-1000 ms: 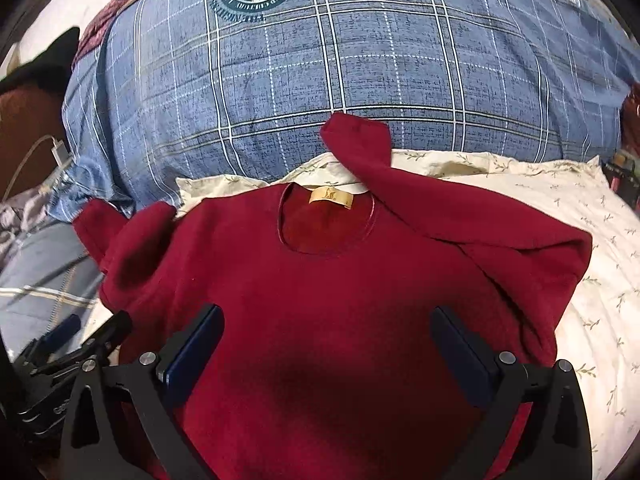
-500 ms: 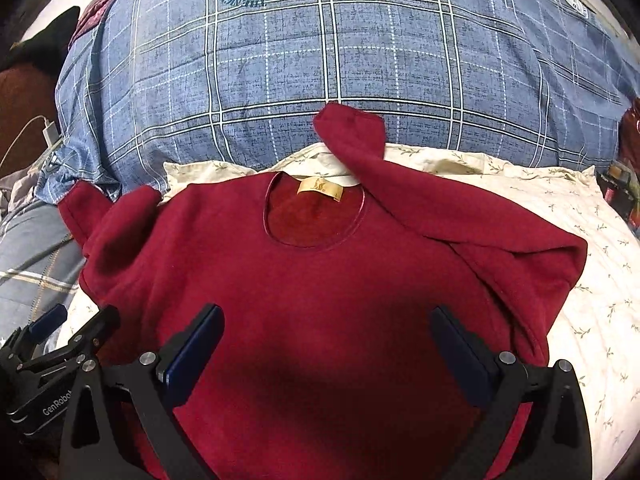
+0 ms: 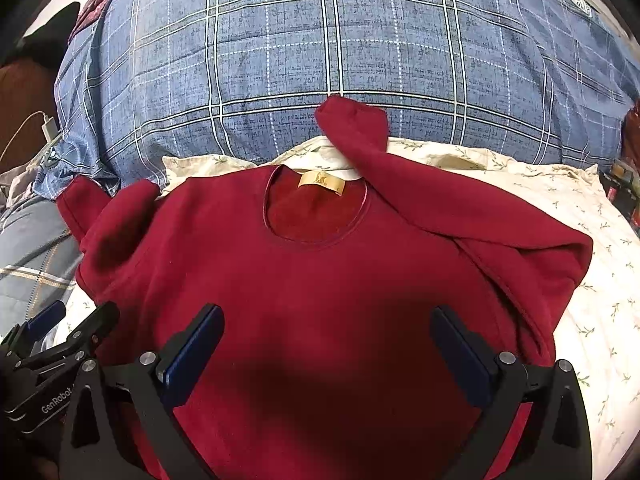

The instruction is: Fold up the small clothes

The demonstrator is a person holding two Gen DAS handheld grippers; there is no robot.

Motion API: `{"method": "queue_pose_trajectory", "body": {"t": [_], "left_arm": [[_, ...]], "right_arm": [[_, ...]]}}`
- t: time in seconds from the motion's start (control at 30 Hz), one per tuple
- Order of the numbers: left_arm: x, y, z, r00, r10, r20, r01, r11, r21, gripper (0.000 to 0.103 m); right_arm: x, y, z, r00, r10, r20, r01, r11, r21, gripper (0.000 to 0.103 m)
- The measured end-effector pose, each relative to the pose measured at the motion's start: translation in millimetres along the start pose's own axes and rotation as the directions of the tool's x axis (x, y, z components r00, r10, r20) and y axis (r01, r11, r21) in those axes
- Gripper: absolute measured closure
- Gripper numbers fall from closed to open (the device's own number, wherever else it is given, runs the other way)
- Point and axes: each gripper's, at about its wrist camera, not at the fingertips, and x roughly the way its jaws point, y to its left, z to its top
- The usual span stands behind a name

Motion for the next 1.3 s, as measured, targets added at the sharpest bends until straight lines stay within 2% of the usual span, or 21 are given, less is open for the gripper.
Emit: {"method": "queue_pose_trajectory", "body": {"t": [1.3], "left_arm": [[8, 5, 0, 1.000, 0.010, -0.015, -0.010, 1.000, -0.015, 0.006]], "right_arm": [[14, 7, -8, 0.999, -0.026, -0.035, 0.026, 1.000, 0.005, 0.000]]}}
